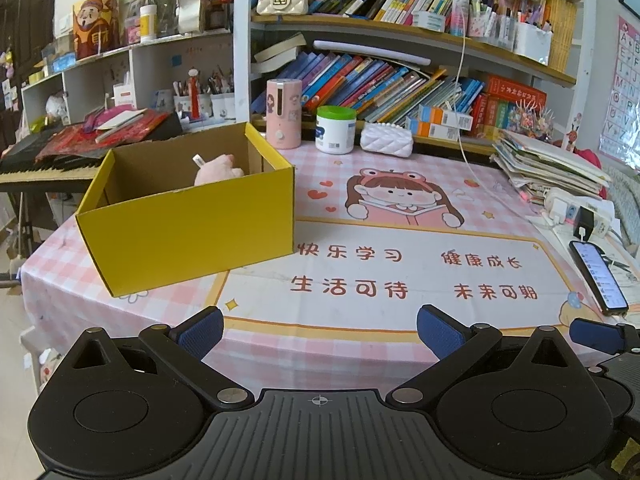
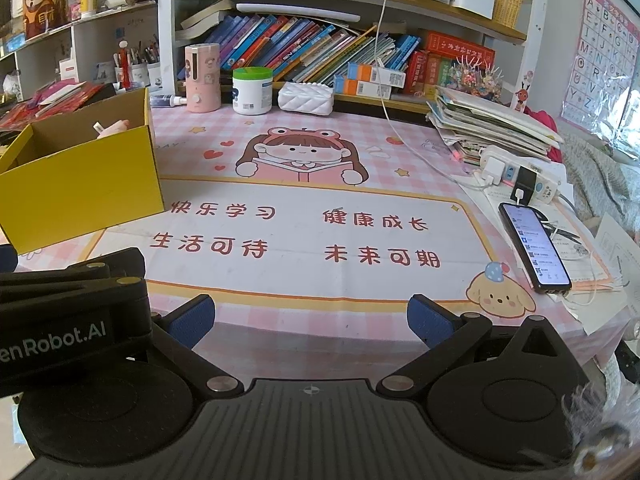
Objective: Organize objects
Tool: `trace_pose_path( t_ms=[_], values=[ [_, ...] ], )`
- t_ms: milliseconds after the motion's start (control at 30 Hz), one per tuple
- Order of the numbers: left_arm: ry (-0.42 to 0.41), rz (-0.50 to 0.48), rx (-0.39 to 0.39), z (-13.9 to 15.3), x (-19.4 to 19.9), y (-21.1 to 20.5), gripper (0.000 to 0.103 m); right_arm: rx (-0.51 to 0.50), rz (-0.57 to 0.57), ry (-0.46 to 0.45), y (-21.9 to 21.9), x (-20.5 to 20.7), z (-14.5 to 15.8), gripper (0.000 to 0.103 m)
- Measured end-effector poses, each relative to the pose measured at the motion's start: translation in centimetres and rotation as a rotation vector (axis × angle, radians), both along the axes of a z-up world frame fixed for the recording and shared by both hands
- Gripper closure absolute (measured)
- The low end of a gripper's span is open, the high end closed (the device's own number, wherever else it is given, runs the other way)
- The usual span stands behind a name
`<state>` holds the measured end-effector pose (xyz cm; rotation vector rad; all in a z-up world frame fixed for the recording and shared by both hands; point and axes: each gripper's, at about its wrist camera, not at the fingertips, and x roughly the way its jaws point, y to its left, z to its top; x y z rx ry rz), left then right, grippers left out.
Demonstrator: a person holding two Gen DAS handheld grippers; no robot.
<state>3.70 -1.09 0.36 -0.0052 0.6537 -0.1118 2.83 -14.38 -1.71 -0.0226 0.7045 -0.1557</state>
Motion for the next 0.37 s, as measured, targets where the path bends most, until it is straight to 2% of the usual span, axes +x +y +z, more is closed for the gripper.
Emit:
trace_pose_path(
  t_ms=[367],
  values=[
    [0.001, 0.006, 0.021, -0.07, -0.2, -0.27, 0.0, -0.001, -0.002, 0.011, 0.17, -0.23, -0.27, 0.0]
  ],
)
